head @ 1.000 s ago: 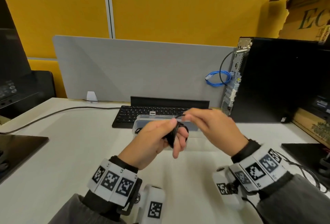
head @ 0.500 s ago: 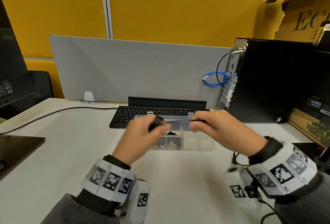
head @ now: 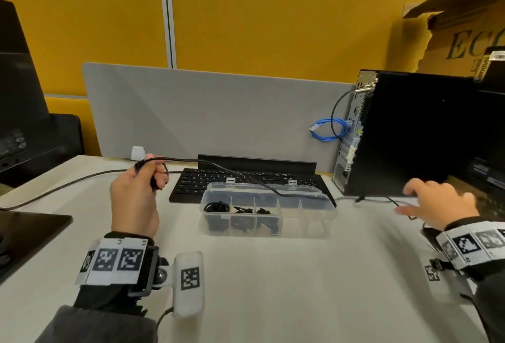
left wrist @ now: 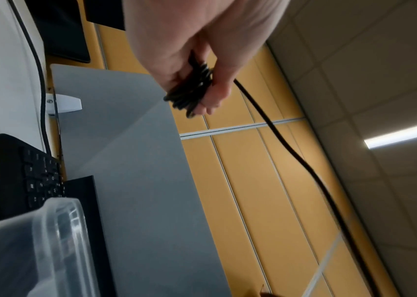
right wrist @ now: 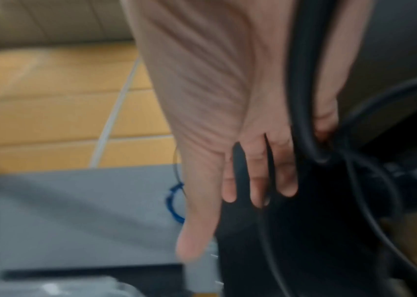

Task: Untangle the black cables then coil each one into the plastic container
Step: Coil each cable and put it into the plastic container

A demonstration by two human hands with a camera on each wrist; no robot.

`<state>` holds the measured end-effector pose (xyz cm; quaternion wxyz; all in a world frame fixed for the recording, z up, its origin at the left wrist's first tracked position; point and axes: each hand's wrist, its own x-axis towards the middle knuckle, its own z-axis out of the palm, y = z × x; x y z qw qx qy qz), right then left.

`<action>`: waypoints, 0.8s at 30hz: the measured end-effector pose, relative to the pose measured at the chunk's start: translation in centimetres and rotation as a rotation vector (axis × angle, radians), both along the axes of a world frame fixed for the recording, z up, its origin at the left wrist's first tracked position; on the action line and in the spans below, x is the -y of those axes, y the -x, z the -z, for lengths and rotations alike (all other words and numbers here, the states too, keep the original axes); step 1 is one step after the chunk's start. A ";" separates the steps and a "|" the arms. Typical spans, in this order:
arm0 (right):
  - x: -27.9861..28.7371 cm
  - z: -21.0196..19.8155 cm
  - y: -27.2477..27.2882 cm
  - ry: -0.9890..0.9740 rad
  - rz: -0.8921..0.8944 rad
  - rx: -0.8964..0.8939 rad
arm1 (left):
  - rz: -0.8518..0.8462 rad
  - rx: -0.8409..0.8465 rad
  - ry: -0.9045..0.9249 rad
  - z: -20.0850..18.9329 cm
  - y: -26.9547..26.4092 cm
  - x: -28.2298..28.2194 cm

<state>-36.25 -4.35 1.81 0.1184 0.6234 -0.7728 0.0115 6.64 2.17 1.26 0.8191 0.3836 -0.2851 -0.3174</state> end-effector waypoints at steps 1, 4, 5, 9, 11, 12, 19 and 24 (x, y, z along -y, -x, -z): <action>-0.2 -0.1 -1.3 -0.073 -0.077 0.000 | 0.042 0.032 -0.024 0.0 0.5 0.1; -2.4 -1.0 -7.2 -0.145 -0.449 0.203 | 0.129 0.227 -0.112 0.5 3.2 0.0; -3.6 -1.4 -9.5 -0.174 -0.598 0.343 | 0.152 0.297 -0.127 0.6 4.1 -0.1; -8.6 -1.7 -16.9 -0.447 -0.989 0.852 | 0.182 0.400 -0.148 1.3 5.6 -0.1; -9.7 -0.9 -18.7 -0.609 -1.079 0.992 | 0.182 0.402 -0.150 1.6 5.7 0.0; -9.8 -0.5 -19.1 -0.664 -1.111 1.045 | 0.185 0.414 -0.155 1.7 5.7 0.2; -6.3 -2.0 -17.1 0.290 -0.844 1.225 | 0.734 0.604 -0.148 0.7 5.9 -1.5; -5.2 1.2 -17.4 0.276 -0.798 0.521 | 0.999 0.098 -0.023 -0.5 7.7 -2.8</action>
